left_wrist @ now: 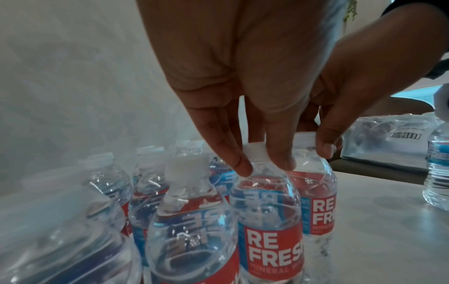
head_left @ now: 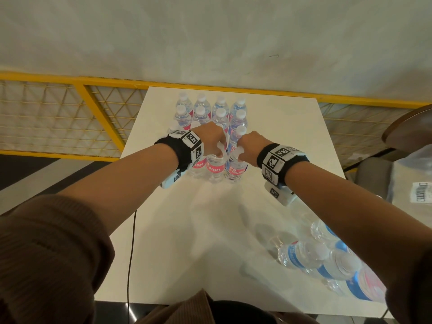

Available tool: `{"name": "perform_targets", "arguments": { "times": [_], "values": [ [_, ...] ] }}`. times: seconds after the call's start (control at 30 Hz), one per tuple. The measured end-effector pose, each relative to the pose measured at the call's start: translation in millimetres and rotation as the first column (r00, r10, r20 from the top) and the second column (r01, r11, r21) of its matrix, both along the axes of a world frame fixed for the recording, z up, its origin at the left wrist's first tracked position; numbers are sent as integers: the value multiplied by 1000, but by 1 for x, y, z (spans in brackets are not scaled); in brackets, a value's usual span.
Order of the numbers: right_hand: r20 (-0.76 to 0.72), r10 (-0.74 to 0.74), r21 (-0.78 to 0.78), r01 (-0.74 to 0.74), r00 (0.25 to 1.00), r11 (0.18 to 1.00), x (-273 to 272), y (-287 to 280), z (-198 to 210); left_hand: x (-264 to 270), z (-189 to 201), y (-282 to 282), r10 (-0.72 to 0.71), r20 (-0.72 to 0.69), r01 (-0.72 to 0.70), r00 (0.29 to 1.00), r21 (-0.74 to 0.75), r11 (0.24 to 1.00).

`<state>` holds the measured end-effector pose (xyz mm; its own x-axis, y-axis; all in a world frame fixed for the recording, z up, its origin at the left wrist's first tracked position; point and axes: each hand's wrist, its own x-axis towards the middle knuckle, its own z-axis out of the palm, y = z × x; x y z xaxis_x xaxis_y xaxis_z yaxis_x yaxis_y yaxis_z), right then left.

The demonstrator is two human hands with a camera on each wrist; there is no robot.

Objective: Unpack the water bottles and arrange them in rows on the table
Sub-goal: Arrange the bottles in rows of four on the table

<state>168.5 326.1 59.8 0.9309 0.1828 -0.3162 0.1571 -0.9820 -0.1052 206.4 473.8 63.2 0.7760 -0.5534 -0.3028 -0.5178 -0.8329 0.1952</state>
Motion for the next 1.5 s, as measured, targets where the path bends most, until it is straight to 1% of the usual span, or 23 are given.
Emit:
{"name": "perform_targets", "arguments": {
  "times": [0.17,0.4,0.63,0.97,1.0,1.03,1.07,1.13,1.17,1.2,1.27,1.33,1.4,1.5],
  "values": [
    [13,5,-1,-5,1000,1000,6,3,-1,2,-3,2,2,30,-2,1000,-11,1000],
    [-42,64,-17,-65,997,998,10,7,10,4,-4,0,-24,63,24,998,7,1000],
    [-53,75,-19,-76,996,997,12,10,11,5,-3,-1,1,38,-3,999,31,1000],
    [-39,84,-50,-86,996,995,7,6,12,-2,1,-1,-41,48,36,998,98,995],
    [-39,87,-36,-88,995,995,6,3,15,-5,3,-1,-40,66,32,997,116,993],
    [-34,83,-24,-84,996,996,3,-3,21,-8,5,-2,-55,120,40,991,130,991],
    [-20,78,-4,-78,997,997,1,-11,27,-12,8,-6,-91,204,67,975,125,990],
    [-9,25,4,-25,1000,1000,-9,-36,41,-24,15,-21,-162,360,152,919,56,987],
    [-15,-14,-12,14,1000,1000,-15,-52,48,-31,19,-32,-183,401,198,898,3,980],
    [-34,-58,-36,57,998,998,-22,-70,54,-39,22,-44,-195,411,238,890,-57,970],
    [-80,-151,-105,142,985,984,-36,-107,59,-57,24,-72,-224,351,304,909,-189,934],
    [-112,-242,-185,219,964,958,-50,-143,59,-77,21,-104,-315,227,373,921,-295,880],
    [-147,-311,-271,264,939,926,-65,-172,56,-97,16,-136,-442,115,455,890,-303,837],
    [-225,-354,-409,242,908,880,-88,-203,49,-120,2,-179,-579,12,567,815,-222,793]
  ]
}}
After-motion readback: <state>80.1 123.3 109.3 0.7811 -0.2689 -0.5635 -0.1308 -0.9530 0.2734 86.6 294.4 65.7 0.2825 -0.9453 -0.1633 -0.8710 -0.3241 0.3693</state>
